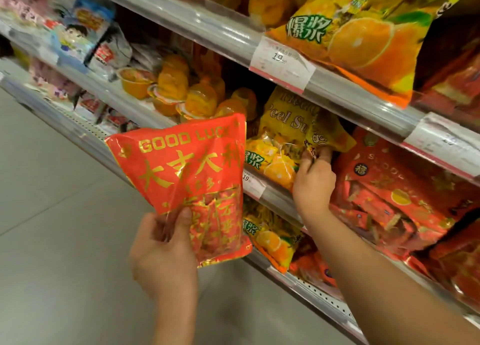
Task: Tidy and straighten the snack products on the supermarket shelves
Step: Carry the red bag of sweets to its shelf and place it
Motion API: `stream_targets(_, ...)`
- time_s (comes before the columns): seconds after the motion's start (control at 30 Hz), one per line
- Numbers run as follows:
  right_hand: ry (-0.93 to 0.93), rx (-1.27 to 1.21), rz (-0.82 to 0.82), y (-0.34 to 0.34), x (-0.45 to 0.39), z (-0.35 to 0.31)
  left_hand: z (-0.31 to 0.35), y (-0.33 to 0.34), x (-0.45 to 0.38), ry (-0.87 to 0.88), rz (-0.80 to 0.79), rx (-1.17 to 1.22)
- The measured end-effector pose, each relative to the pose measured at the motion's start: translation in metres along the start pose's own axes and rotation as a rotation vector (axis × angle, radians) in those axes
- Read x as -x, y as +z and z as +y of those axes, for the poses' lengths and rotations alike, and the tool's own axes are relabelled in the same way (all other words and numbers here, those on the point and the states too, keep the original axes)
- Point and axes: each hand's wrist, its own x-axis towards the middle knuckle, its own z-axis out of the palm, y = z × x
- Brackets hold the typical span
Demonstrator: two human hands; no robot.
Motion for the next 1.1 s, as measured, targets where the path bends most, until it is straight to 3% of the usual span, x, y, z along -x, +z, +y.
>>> stream_targets(0.17,-0.021,0.014,-0.124,-0.019,0.009,-0.001,0.001,0.012,0.008,-0.052,-0.034,0.018)
stream_targets(0.3,-0.488,0.123,0.147,-0.043,0.046,-0.004,0.003,0.02,0.01,-0.047,-0.06,0.048)
stream_targets(0.4,-0.806,0.431,0.11,-0.033,0.032,-0.012,0.004,0.024,0.011,-0.039,-0.07,0.077)
stream_targets(0.47,-0.775,0.647,-0.037,-0.017,0.013,-0.017,0.005,0.025,0.015,-0.028,-0.08,0.063)
stream_targets(0.53,-0.699,0.696,-0.153,-0.004,-0.002,-0.015,0.005,0.024,0.016,-0.031,-0.085,0.053)
stream_targets(0.9,-0.671,0.798,-0.306,0.01,-0.021,0.007,-0.003,0.016,0.012,-0.026,-0.085,0.09)
stream_targets(1.1,-0.706,0.776,-0.49,-0.006,-0.051,0.002,0.007,0.008,0.02,-0.003,-0.121,0.168)
